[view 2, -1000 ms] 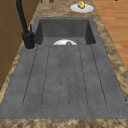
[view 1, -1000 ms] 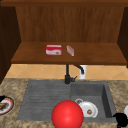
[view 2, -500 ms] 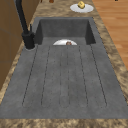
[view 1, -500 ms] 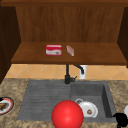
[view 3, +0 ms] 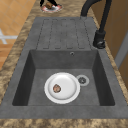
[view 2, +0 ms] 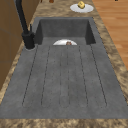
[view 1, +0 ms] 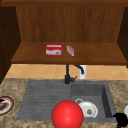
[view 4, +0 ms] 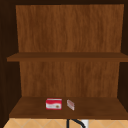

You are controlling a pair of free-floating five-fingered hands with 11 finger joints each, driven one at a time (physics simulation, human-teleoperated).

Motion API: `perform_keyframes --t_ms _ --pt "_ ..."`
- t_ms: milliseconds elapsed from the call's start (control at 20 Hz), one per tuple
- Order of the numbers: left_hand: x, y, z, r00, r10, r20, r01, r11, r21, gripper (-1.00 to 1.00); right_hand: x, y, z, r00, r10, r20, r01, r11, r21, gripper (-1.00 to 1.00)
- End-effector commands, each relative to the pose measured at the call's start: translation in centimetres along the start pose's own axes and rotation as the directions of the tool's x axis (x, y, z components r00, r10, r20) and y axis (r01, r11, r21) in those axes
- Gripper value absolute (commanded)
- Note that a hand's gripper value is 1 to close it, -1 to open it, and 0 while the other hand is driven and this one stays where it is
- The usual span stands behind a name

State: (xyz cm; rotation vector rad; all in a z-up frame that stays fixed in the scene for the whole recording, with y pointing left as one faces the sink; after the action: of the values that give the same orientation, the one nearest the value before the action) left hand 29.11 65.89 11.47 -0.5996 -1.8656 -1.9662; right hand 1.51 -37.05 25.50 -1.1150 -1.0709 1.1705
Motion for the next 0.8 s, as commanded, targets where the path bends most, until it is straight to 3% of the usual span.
perform_keyframes --t_ms 0,250,400,500,550,600,650,750 --pt "-0.8 -0.2 -0.9 0.9995 0.009 -0.03 -0.009 0.9996 -0.028 -1.0 0.0 0.0 0.0 1.0 0.0 0.0 0.0 1.0 0.0 0.0" --pt "-2.2 -0.6 -0.4 0.998 0.054 -0.033 -0.055 0.9978 -0.037 -1.0 0.0 0.0 0.0 1.0 0.0 0.0 0.0 1.0 0.0 0.0" --pt "-3.0 -0.6 -0.2 0.9934 0.11 -0.032 -0.111 0.9932 -0.035 -1.0 0.0 0.0 0.0 1.0 0.0 0.0 0.0 1.0 0.0 0.0" --pt "-3.1 -0.4 0.4 0.9899 0.141 -0.013 -0.141 0.9895 -0.032 -1.0 0.0 0.0 0.0 1.0 0.0 0.0 0.0 1.0 0.0 0.0" --pt "-3.3 -0.3 0.7 0.9876 0.157 -0.003 -0.157 0.9871 -0.034 1.0 0.0 0.0 0.0 1.0 0.0 0.0 0.0 1.0 0.0 0.0" --pt "-2.9 0.1 1.1 0.9868 0.161 0.02 -0.159 0.9856 -0.056 1.0 0.0 0.0 0.0 1.0 0.0 0.0 0.0 1.0 0.0 0.0" --pt "-2.6 0.7 1.1 0.9885 0.149 0.026 -0.148 0.9875 -0.055 1.0 0.0 0.0 0.0 1.0 0.0 0.0 0.0 1.0 0.0 0.0" --pt "-2.6 0.9 0.8 0.9952 0.093 0.03 -0.091 0.9946 -0.048 1.0 0.0 0.0 0.0 1.0 0.0 0.0 0.0 1.0 0.0 0.0"
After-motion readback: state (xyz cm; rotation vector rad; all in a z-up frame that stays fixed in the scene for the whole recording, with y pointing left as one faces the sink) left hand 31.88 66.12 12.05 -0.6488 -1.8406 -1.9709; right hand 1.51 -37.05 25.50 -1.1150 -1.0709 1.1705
